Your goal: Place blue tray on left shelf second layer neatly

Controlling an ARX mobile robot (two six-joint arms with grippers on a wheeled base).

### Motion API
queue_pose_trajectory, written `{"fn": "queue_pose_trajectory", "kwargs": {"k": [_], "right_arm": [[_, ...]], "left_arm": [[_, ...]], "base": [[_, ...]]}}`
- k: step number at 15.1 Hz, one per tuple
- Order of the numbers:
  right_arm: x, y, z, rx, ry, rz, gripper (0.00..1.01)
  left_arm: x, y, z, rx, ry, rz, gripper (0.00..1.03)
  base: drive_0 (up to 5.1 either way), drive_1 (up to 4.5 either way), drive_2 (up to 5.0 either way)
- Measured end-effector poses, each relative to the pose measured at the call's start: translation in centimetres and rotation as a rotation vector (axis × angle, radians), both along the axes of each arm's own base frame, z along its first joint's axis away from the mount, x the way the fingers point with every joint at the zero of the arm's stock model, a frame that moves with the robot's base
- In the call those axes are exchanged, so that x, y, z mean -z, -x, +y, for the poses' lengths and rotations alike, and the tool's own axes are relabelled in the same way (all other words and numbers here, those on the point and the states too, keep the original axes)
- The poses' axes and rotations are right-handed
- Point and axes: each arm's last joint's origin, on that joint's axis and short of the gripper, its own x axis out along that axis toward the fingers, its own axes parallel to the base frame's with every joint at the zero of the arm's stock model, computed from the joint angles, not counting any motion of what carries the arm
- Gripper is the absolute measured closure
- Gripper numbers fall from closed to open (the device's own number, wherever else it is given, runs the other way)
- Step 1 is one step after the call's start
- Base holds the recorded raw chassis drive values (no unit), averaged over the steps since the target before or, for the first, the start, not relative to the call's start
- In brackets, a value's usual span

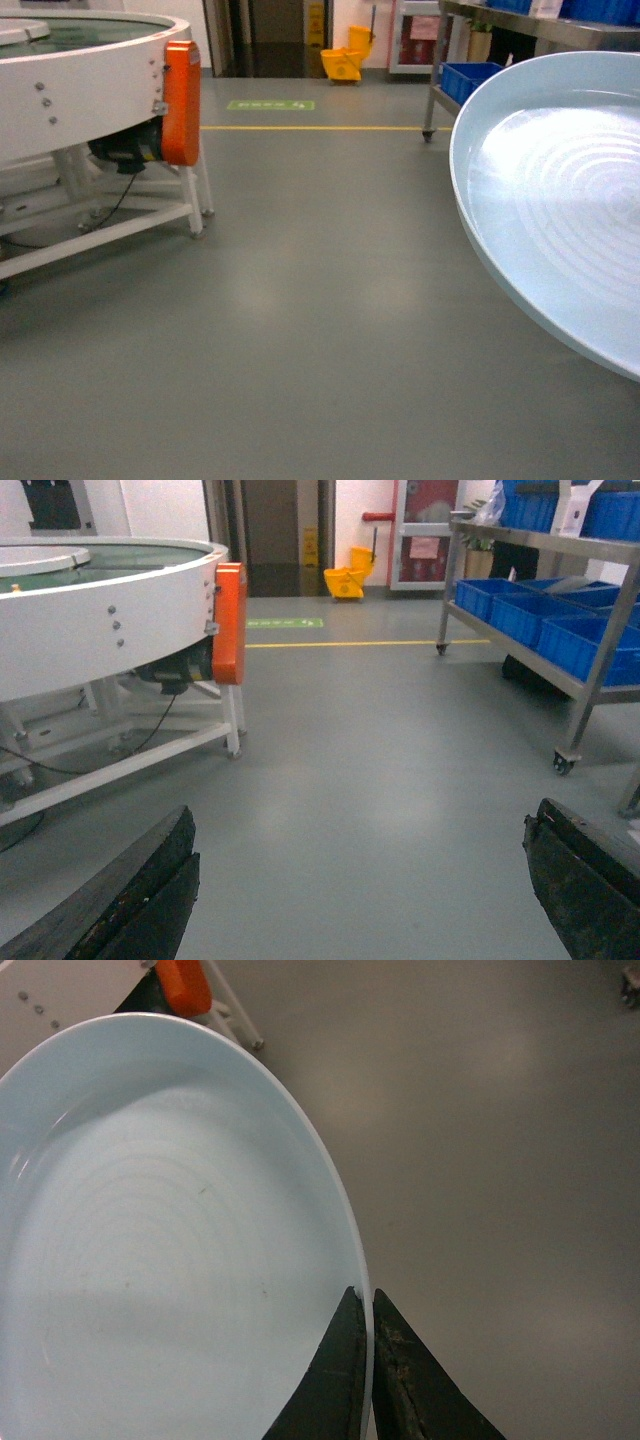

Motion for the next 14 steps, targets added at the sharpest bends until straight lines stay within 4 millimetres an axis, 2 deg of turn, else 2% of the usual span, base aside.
{"fn": "queue_pose_trajectory", "kwargs": {"k": [2,7,14], "right_arm": [[-0.01,0.0,-0.01,0.0,0.0,-0.001,0.99],[-0.01,-0.01,0.0,0.0,0.0,-0.001,0.99],[-0.01,-0.01,-0.01,0.001,0.0,-0.001,0.99]], "left_arm": [[0.03,0.0,0.0,-0.001,0.0,0.003,0.05],[0.01,0.0,0.0,0.0,0.0,0.001,0.05],[0.01,0.0,0.0,-0.001,0.0,0.001,0.05]], "base": [[1.5,-0.63,-6.2],[-1.6,0.73,-4.0],[-1.7,-1.65,-1.7]]}}
